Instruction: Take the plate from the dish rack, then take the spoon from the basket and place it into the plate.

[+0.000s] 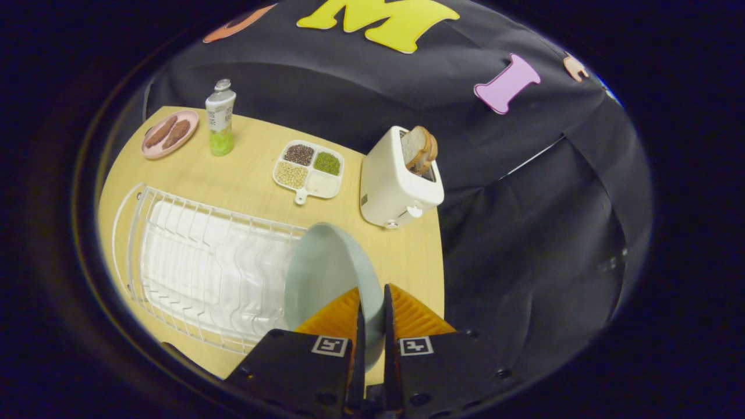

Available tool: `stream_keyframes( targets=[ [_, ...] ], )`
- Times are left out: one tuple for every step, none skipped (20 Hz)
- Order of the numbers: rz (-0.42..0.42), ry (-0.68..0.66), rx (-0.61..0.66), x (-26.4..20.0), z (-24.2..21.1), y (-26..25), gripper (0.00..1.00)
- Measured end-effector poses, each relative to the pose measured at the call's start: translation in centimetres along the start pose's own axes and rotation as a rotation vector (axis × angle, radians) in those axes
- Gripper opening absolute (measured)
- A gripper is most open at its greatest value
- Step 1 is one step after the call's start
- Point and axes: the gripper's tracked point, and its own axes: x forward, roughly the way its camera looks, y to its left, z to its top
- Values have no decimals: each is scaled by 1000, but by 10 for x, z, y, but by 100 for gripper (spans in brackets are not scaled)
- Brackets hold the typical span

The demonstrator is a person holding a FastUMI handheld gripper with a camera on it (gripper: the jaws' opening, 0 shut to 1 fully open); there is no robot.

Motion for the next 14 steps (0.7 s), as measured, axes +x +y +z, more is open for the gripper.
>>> stream_keyframes(
  targets=[
    [-4,-6,12,-4,-2,-3,19],
    [-5,-13,18,-9,-6,-5,19],
    [-1,-25,20,-17,-10,-8,19],
    [10,-44,19,-26,-16,-9,19],
    [19,-69,12,-37,-22,-10,19],
    [27,-101,15,-49,-27,-14,19],
    [40,-132,23,-62,-34,-17,19],
    [63,-161,40,-74,-45,-16,18],
    [95,-186,55,-85,-55,-13,18],
    [136,-206,56,-93,-68,-7,18],
    [168,-224,51,-101,-81,1,18],
    [186,-239,48,-105,-93,7,18],
    [207,-255,49,-109,-106,13,18],
    [233,-260,59,-112,-119,22,18]
  ],
)
